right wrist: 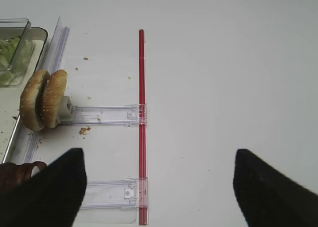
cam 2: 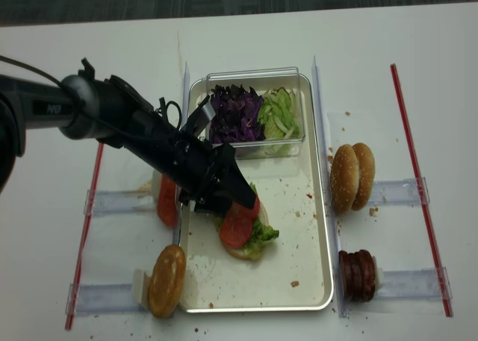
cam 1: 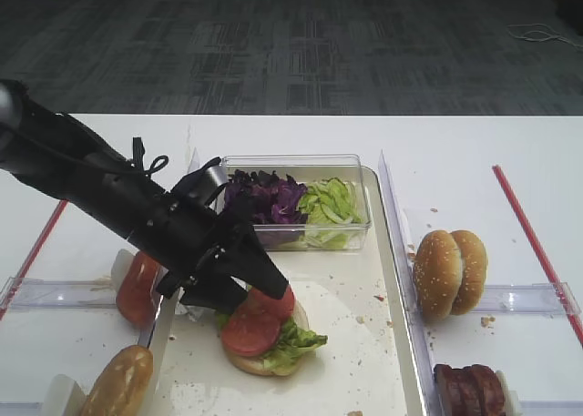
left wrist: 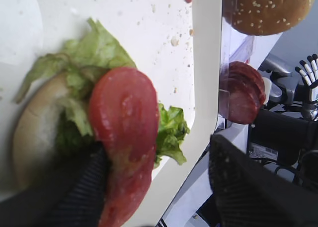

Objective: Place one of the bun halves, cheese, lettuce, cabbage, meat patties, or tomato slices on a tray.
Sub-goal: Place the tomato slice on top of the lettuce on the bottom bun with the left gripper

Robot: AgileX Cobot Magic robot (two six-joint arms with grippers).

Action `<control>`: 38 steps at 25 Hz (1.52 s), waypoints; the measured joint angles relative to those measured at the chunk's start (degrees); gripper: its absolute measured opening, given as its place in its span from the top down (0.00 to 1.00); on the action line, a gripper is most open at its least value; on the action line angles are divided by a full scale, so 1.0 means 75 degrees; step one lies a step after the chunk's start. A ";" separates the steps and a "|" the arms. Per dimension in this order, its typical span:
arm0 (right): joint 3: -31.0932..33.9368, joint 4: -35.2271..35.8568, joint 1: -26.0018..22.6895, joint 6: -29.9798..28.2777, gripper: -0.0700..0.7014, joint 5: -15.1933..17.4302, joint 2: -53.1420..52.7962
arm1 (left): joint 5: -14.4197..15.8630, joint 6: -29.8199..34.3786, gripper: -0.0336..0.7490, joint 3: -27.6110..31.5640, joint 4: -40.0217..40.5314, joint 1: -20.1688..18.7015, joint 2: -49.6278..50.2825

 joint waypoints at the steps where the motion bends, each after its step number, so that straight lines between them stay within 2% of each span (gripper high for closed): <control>1: 0.0000 0.0000 0.0000 0.0000 0.09 0.0000 0.0000 | 0.0000 0.0000 0.41 0.0000 0.0006 0.0000 0.0000; 11: 0.0000 0.0000 0.0000 0.0000 0.09 0.0000 0.0000 | 0.0000 -0.0288 0.40 -0.0122 0.0440 0.0000 0.0000; 19: 0.0000 0.0000 0.0000 0.0015 0.09 0.0000 0.0000 | 0.0000 -0.0967 0.40 -0.0813 0.1291 -0.0028 0.0000; 23: 0.0000 0.0000 0.0000 0.0015 0.09 0.0000 0.0000 | 0.0017 -0.1441 0.40 -0.1214 0.1887 -0.0256 0.0000; 29: 0.0000 0.0000 0.0000 0.0076 0.09 0.0000 0.0000 | 0.0104 -0.2270 0.40 -0.1918 0.3148 -0.0668 -0.0379; 35: 0.0000 0.0000 0.0000 0.0076 0.09 0.0000 0.0000 | 0.0228 -0.3394 0.40 -0.2634 0.4999 -0.0790 -0.1006; 38: 0.0000 0.0000 0.0000 0.0085 0.09 0.0000 0.0000 | 0.0279 -0.3672 0.39 -0.2844 0.5861 -0.0839 -0.1232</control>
